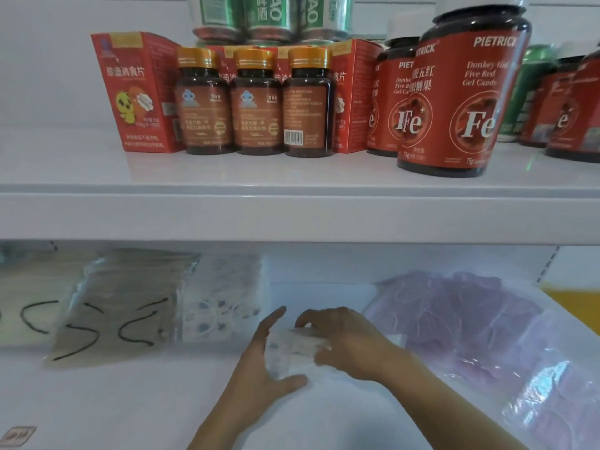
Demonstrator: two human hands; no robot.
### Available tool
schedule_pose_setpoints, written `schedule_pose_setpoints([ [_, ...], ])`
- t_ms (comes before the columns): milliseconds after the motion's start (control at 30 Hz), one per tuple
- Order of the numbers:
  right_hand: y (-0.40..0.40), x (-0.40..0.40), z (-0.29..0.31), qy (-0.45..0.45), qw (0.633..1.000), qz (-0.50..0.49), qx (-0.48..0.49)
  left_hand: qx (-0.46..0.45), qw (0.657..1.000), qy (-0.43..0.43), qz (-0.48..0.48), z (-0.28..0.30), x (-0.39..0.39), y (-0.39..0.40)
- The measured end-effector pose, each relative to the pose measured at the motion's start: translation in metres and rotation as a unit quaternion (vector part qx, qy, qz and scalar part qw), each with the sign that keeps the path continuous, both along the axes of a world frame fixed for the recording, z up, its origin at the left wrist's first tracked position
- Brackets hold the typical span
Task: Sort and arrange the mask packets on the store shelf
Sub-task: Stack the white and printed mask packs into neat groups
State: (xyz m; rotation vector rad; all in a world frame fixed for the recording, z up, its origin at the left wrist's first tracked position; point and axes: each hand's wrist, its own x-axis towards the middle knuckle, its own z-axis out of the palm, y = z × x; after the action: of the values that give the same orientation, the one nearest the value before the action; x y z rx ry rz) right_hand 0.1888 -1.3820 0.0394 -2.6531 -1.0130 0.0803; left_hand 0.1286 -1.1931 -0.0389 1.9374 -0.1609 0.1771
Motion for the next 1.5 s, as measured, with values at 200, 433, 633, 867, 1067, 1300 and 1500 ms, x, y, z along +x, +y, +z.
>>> schedule_pose_setpoints([
  [200,-0.027,0.008,-0.006,0.029,0.995,-0.030,0.085,-0.013,0.998,-0.021,0.057,-0.004,0.005,-0.009],
  [433,-0.096,0.003,-0.057,0.173,0.907,-0.169,0.345,-0.071,0.988,-0.068,0.119,-0.009,0.000,0.011],
  [633,-0.063,-0.013,-0.077,0.232,0.859,-0.143,0.434,-0.029,0.996,-0.059,0.053,0.001,-0.003,-0.001],
  [867,-0.048,-0.015,-0.081,0.194,0.872,-0.142,0.426,0.013,0.999,-0.031,-0.006,0.005,-0.008,0.026],
  [1067,-0.034,-0.015,-0.085,0.171,0.885,-0.163,0.400,0.025,0.998,0.010,0.052,-0.014,-0.009,0.028],
  [1300,-0.013,-0.025,-0.086,0.175,0.891,-0.153,0.391,-0.061,0.995,0.006,0.084,-0.009,-0.014,0.043],
  [1500,0.027,-0.031,-0.089,0.182,0.878,-0.168,0.409,-0.098,0.980,0.013,0.174,-0.003,-0.014,0.052],
])
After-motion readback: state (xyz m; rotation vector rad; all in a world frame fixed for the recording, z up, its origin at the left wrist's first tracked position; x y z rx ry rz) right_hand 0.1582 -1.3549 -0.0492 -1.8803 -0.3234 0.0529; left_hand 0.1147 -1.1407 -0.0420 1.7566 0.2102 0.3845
